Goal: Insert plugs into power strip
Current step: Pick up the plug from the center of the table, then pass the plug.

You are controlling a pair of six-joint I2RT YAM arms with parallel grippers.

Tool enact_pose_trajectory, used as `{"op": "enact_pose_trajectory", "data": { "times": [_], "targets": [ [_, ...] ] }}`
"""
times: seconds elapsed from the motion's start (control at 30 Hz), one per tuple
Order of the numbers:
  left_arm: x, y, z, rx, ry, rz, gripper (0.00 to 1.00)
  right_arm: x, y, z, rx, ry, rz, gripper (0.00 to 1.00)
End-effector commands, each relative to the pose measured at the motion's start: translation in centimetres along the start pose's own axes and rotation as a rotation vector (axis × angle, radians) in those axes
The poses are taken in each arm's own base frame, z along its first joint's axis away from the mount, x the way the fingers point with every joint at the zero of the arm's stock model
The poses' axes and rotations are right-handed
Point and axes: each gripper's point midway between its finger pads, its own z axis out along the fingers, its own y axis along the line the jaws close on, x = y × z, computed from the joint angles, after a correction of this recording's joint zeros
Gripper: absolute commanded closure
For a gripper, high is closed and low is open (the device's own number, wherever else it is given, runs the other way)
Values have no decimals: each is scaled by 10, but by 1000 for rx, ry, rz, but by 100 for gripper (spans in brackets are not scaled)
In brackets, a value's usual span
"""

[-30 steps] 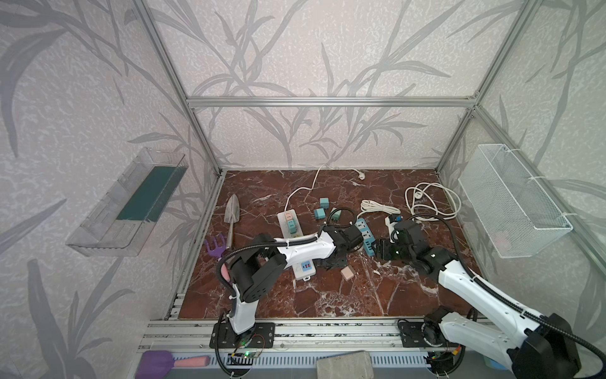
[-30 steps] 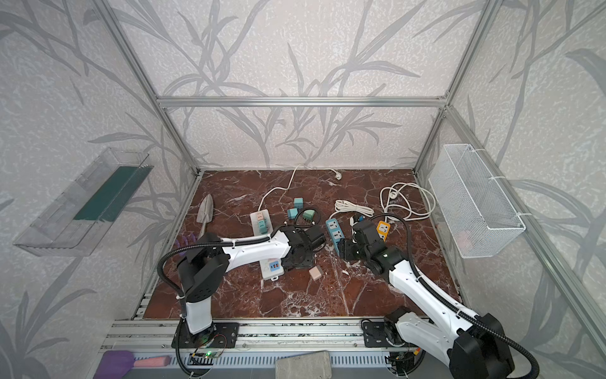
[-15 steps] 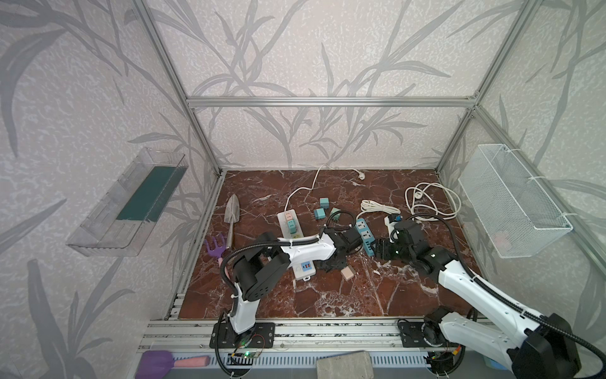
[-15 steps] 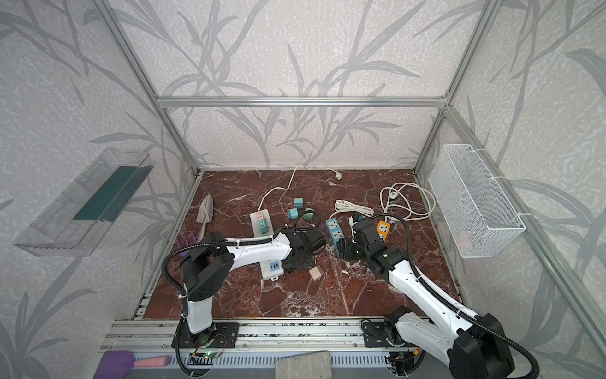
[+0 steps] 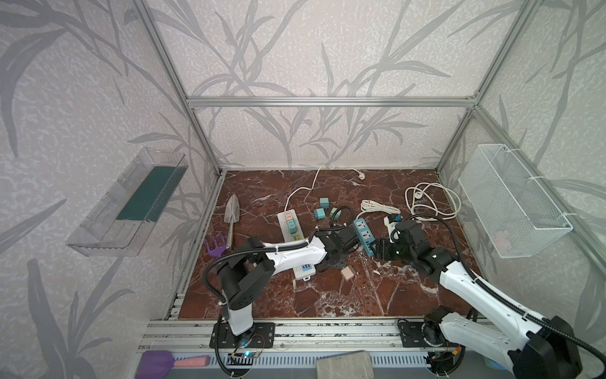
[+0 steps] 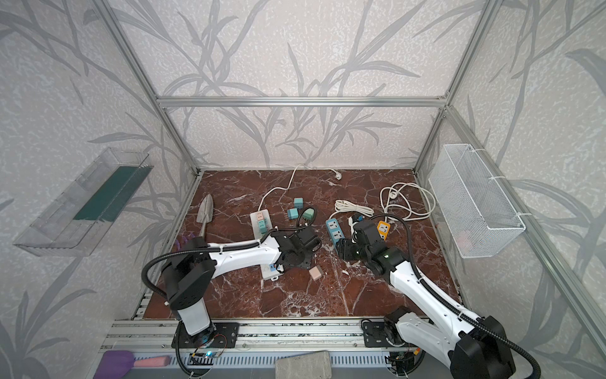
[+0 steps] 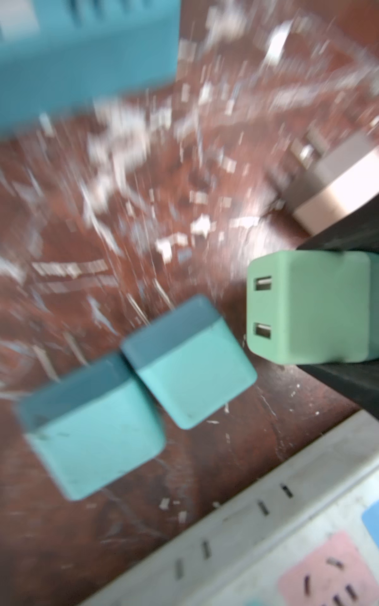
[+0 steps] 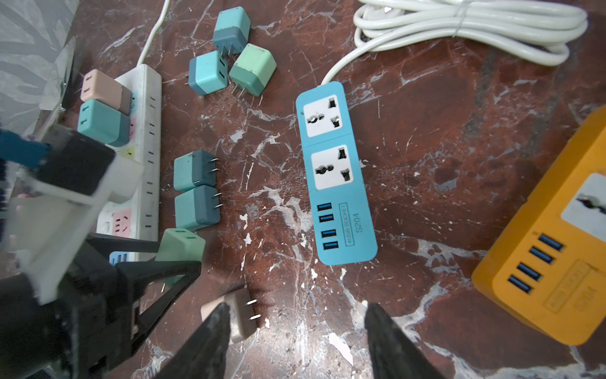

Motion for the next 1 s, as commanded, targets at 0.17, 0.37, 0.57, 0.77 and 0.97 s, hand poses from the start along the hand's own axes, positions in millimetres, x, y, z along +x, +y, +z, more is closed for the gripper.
{"op": "enact_pose_trajectory", "data": {
  "times": [0.17,0.37,0.57,0.77,0.97],
  "targets": [
    [-42,-53,-57,264,-548,462,100,-23,50,-21,-206,19,-18,64],
    [-54,-60,-75,219,-746,638,100,-22,67,-28,-290,48,-43,50],
    [-53,-71,-79,241,-744,700,100,-7,84,-22,-368,130,-78,36],
    [-48,-77,-82,296,-727,693,100,0,87,-14,-379,164,-84,36],
    [-40,-80,-83,339,-711,688,100,1,92,-10,-418,172,-71,44]
  ]
}}
